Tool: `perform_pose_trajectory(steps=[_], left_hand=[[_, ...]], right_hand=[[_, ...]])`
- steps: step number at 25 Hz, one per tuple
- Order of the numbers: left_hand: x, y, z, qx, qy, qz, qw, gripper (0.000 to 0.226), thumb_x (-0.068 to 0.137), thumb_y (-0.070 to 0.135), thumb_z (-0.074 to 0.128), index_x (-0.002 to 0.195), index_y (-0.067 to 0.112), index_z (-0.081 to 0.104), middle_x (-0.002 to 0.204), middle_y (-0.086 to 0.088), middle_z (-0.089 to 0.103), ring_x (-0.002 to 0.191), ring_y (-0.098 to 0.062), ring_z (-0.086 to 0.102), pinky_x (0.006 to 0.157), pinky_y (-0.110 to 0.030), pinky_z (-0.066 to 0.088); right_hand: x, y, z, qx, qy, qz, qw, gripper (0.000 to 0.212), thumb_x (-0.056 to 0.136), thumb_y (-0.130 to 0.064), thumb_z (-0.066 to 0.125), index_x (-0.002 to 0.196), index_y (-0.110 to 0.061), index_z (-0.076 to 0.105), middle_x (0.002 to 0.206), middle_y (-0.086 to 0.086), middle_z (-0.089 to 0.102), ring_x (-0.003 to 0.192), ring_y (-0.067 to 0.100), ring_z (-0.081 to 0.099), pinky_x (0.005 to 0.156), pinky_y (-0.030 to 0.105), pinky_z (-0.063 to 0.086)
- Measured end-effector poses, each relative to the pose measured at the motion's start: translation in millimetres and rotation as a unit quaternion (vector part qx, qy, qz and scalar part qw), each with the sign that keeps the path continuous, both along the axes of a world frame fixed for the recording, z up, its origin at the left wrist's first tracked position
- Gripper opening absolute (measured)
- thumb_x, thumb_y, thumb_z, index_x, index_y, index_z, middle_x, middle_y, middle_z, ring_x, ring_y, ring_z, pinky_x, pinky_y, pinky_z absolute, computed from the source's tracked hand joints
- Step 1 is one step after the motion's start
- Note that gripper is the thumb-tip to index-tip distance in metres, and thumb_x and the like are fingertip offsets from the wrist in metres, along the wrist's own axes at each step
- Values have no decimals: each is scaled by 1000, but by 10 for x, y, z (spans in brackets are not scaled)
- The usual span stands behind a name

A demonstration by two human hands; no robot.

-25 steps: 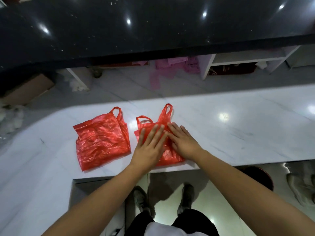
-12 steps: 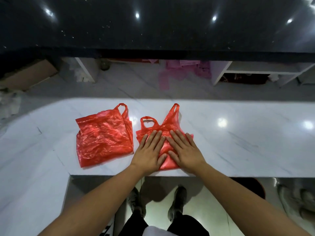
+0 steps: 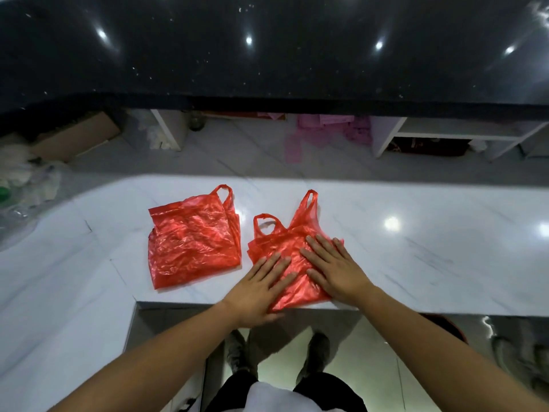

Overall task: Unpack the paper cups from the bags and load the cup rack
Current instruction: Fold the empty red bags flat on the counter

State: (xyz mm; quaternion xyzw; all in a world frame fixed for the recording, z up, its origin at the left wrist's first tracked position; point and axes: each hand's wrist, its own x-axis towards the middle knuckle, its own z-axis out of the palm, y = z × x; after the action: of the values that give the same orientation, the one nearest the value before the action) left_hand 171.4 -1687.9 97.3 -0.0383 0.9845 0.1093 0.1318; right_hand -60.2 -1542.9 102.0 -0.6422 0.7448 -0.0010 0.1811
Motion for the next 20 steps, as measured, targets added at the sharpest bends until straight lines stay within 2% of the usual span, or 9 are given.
perform_pose_trajectory(steps=[2,5,6,8,10,11,13,17,20], left_hand=[[100,2,-35,-5,10,-4,1000,100,90,58,59,159,31,-8,168,-5,-12,153,-28,-15,124,-49,-1],[101,-16,35,19,-12,12,1000,91,95,47,58,157,41,-10,168,2,-11,152,-22,-20,124,-47,-4],[74,-32,91,17,-18,11,1000,88,97,44,56,157,43,-8,168,4,-9,152,-20,-20,124,-45,-5],[-30,-115,219,-15,-18,3,1000,81,98,36,55,158,40,1,168,4,-2,153,-20,-15,124,-44,-6],[-177,-294,426,-52,27,3,998,75,95,22,58,158,33,21,167,0,15,155,-26,2,124,-46,-2],[-267,-398,556,-70,61,-2,996,72,92,16,60,156,29,31,164,-3,27,153,-28,14,124,-49,7],[-385,-629,843,-116,132,-30,984,65,91,11,52,153,26,39,158,-6,39,149,-30,29,121,-53,23],[-124,-1127,1399,-206,182,-38,961,59,100,17,47,156,24,31,162,-6,32,152,-29,21,121,-54,23],[544,-1462,1328,-226,141,6,964,60,100,17,44,157,24,29,161,-7,32,152,-30,21,121,-53,22]], right_hand=[[14,163,73,0,-1,11,1000,65,102,-64,22,158,-39,3,167,-9,-6,151,11,-19,122,49,-7],[44,371,136,-9,8,86,996,79,95,-75,32,159,-38,3,167,-8,-5,153,16,-12,122,47,-8],[49,401,124,-9,27,118,993,82,94,-75,35,159,-36,6,168,-6,0,154,20,-5,123,48,-3],[68,375,103,-10,50,140,989,80,93,-70,41,159,-33,14,166,-3,18,152,25,16,121,52,21],[122,258,146,-36,33,92,995,76,92,-53,51,157,-32,19,161,-2,30,146,24,32,107,51,46],[145,165,207,-51,11,46,998,81,88,-44,59,157,-32,19,160,-2,29,144,23,35,102,50,50],[201,-76,329,-92,-30,-34,995,96,85,-25,71,159,-34,10,162,-3,22,146,22,32,105,52,47],[479,-767,613,-162,-40,-49,985,72,95,-14,36,160,-32,9,166,1,17,152,25,17,119,48,26],[828,-1257,656,-151,-25,2,988,67,94,-19,29,159,-31,17,166,0,16,153,24,14,121,42,16]])
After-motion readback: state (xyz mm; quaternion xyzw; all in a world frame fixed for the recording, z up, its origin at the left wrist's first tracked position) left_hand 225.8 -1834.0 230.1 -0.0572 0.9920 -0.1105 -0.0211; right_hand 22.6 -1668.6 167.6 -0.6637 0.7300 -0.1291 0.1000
